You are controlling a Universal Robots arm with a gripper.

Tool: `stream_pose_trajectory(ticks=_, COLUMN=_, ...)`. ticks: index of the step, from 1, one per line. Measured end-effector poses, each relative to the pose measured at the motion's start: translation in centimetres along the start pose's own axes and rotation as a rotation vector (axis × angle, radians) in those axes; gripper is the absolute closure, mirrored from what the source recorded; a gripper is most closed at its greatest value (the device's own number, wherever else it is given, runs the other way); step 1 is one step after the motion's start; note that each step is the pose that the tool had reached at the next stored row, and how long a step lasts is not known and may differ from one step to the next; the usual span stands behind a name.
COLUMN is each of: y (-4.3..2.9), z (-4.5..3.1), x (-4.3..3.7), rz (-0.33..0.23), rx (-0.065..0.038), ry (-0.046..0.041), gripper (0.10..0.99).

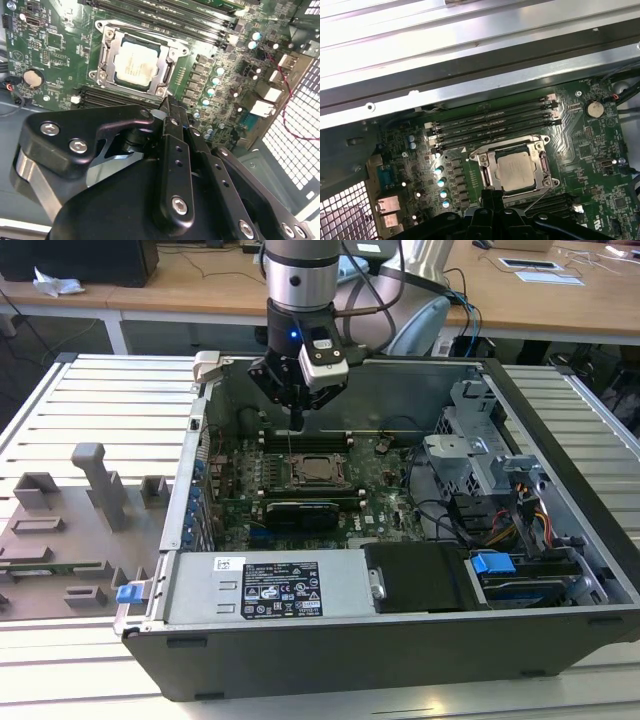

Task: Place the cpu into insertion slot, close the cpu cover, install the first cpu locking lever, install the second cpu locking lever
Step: 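Install the first cpu locking lever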

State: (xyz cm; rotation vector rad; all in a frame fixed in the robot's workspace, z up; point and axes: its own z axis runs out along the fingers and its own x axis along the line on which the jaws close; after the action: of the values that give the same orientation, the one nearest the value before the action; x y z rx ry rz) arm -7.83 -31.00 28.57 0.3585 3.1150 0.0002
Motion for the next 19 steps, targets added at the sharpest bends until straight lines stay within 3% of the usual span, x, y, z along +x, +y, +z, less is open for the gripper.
stream_pose_trajectory(ticks=6, y=-0.18, z=0.00, x=0.79, rz=0.000, rx=0.000, ry=0.0000, gripper=0.980)
stream_pose_trajectory(ticks=19, y=-0.39, z=0.01, x=1.69, rz=0.000, rx=0.000, ry=0.0000, gripper=0.980)
